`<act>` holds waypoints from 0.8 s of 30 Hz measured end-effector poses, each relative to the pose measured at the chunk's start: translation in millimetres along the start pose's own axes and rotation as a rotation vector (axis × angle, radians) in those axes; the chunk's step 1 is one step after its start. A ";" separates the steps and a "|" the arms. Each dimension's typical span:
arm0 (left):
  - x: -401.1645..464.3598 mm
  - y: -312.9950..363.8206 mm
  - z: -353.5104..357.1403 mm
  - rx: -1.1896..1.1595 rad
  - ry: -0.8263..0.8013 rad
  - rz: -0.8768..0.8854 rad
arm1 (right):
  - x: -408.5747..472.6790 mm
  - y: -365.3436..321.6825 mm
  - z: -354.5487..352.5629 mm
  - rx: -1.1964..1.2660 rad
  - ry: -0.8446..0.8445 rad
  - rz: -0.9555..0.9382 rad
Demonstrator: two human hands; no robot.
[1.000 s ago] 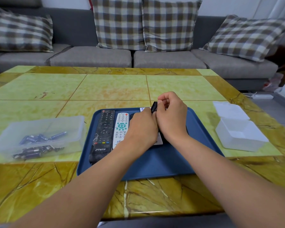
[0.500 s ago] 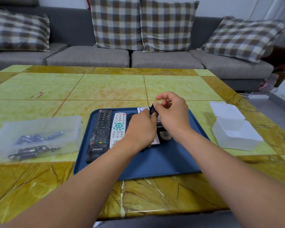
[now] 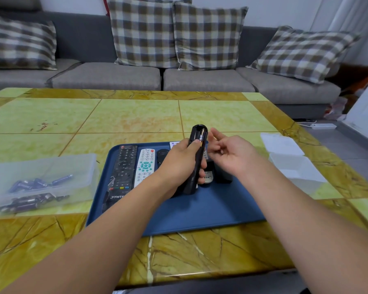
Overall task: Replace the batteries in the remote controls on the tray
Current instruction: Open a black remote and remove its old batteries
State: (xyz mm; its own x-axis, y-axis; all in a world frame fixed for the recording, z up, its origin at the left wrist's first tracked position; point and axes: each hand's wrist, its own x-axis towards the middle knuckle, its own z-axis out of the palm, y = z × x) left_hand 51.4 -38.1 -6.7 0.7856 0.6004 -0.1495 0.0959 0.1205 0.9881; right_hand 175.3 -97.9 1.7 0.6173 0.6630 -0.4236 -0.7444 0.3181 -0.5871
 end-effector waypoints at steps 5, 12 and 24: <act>1.1 4.4 -6.0 -0.128 0.012 -0.083 | -5.3 7.5 11.5 -0.773 0.138 -0.590; 3.3 2.0 -11.8 -0.069 0.061 -0.074 | -16.0 23.6 7.5 -1.242 -0.071 -1.109; 3.3 -10.4 -16.1 0.412 0.184 0.280 | -7.8 41.5 14.7 -1.179 0.064 -1.192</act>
State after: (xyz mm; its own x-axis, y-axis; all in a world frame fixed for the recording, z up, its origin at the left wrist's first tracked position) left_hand 43.2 -24.6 -18.1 0.6991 0.6980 0.1550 0.1590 -0.3631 0.9181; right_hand 135.9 -79.9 -9.3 0.6883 0.4061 0.6011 0.6815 -0.0783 -0.7276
